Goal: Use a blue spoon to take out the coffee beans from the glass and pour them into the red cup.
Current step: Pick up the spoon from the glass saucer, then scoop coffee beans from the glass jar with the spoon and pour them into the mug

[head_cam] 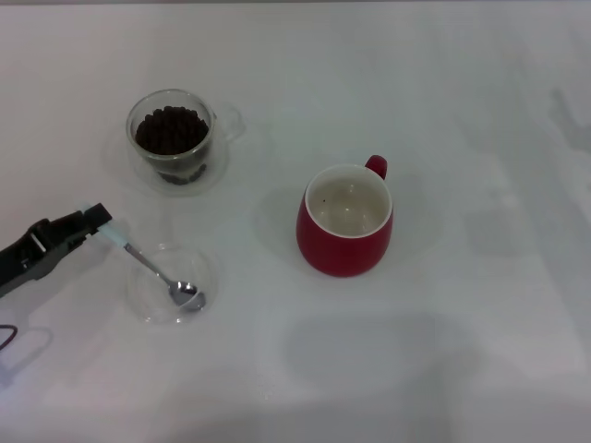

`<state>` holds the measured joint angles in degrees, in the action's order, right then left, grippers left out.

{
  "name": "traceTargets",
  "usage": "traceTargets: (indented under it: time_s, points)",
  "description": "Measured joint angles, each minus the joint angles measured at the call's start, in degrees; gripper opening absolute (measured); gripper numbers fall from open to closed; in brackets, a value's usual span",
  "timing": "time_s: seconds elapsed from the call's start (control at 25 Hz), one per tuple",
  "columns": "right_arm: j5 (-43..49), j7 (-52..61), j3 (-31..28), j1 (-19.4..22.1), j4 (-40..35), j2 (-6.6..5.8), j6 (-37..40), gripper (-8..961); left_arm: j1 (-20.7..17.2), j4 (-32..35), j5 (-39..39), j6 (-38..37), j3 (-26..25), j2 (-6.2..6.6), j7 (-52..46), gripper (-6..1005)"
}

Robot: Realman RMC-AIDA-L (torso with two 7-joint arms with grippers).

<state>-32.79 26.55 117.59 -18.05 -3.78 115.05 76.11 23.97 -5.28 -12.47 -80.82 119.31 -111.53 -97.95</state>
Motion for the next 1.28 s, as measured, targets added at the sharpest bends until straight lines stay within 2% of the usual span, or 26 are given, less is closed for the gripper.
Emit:
traceTargets:
  time_s: [0.2, 0.24, 0.48, 0.68, 0.8, 1.0, 1.12, 1.28]
  points:
    - [0.0, 0.0, 0.0, 0.1, 0.0, 0.00, -0.1, 872, -0.7, 0.2, 2.3, -1.3, 0.0, 0.73, 0.0, 132]
    - [0.0, 0.0, 0.0, 0.1, 0.0, 0.00, -0.2, 872, -1.1, 0.2, 3.7, -3.0, 0.0, 1.37, 0.0, 132]
    - [0.0, 0.0, 0.0, 0.2, 0.0, 0.00, -0.2, 871, -1.3, 0.2, 6.7, -6.6, 0.0, 2.45, -0.1, 131]
    - [0.0, 0.0, 0.0, 0.2, 0.0, 0.00, -0.1, 871, 0.1, 1.9, 16.4, -8.6, -0.1, 4.21, 0.0, 131]
    - [0.0, 0.0, 0.0, 0.2, 0.0, 0.00, 0.1, 871, 3.5, 3.6, 20.6, -8.4, 0.0, 5.95, 0.7, 131]
    - [0.2, 0.1, 0.2, 0.2, -0.1, 0.08, 0.1, 871, 13.2, 1.5, 19.7, -2.2, 2.7, 8.32, 2.9, 132]
    - [0.2, 0.7, 0.4, 0.4, -0.1, 0.14, 0.1, 871, 17.9, 0.8, 18.4, 2.8, 8.3, 8.74, 2.5, 132]
    - [0.2, 2.6, 0.4, 0.9, -0.2, 0.17, 0.2, 872, 20.4, 0.7, 18.2, 6.7, 12.9, 8.23, 2.4, 132]
